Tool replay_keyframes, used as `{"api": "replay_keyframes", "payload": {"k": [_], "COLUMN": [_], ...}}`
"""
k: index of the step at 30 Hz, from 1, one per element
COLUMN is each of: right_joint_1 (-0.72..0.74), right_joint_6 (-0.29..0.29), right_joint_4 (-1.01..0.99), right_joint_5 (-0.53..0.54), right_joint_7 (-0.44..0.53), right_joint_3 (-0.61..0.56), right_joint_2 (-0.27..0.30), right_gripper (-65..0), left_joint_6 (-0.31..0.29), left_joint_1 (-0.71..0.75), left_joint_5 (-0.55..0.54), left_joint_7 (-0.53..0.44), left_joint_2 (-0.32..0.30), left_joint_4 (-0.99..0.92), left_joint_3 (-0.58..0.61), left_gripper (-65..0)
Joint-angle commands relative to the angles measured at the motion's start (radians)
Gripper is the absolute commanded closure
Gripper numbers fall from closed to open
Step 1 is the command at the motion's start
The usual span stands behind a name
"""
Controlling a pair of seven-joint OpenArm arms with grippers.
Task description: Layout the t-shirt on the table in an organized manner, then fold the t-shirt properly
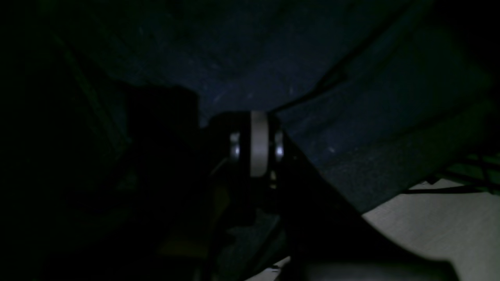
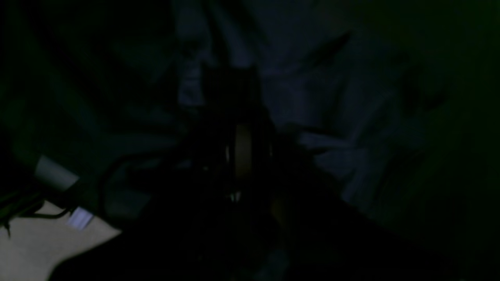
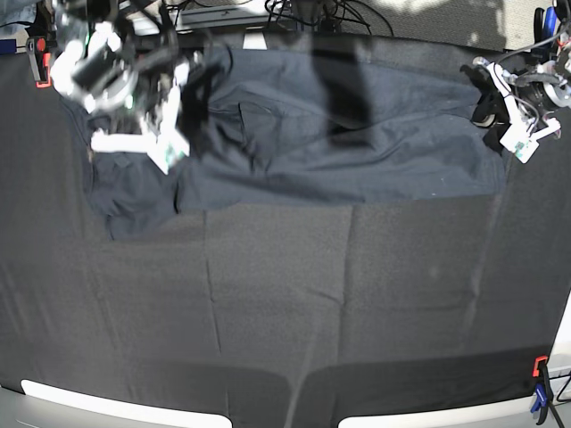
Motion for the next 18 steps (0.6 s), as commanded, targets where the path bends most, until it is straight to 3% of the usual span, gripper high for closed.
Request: {"api": "replay_keyframes", "payload": {"k": [1,5,9,11,14,18], "right_joint_1": [-0.015,-0.077,-0.122,-0.126,-0.126,-0.126], "right_joint_6": [0.004,0.004,0.004,0.004,-0.004,-0.063], "right_joint_4": [0.018,0.018,0.018,0.018,0.018,0.018], "right_joint_5": [0.004,0.004,0.004,0.004,-0.023,-0.106], "right_joint_7": [0.005,-0.023,-0.035,-0.072,-0.103,-0.103], "right_joint_3": [0.004,0.004,0.004,0.004,0.004,0.004], "right_joint_2": [0.008,0.008,0.008,0.008,0.008,0.008], "right_gripper": [0.0,-0.3,-21.1,-25.5,-25.6,-25.6], "left_joint_6": [-0.005,-0.005,-0.005,-0.005,0.004,0.119], "left_joint_1": [-0.005,-0.004,-0.004,-0.002,-0.002,-0.003], "left_joint_5": [-0.010,-0.010,-0.010,-0.009,-0.008,0.055], "left_joint_7": [-0.006,0.048,0.100,0.136,0.224,0.244], "left_joint_2": [-0.018,-0.018,-0.018,-0.018,-0.018,-0.023], "left_joint_4": [0.015,0.015,0.015,0.015,0.015,0.015], "left_joint_3": [-0.010,-0.010,-0.010,-0.010,-0.010,-0.010], "left_gripper": [0.0,0.0,0.0,-7.3,-13.2,-13.1]}}
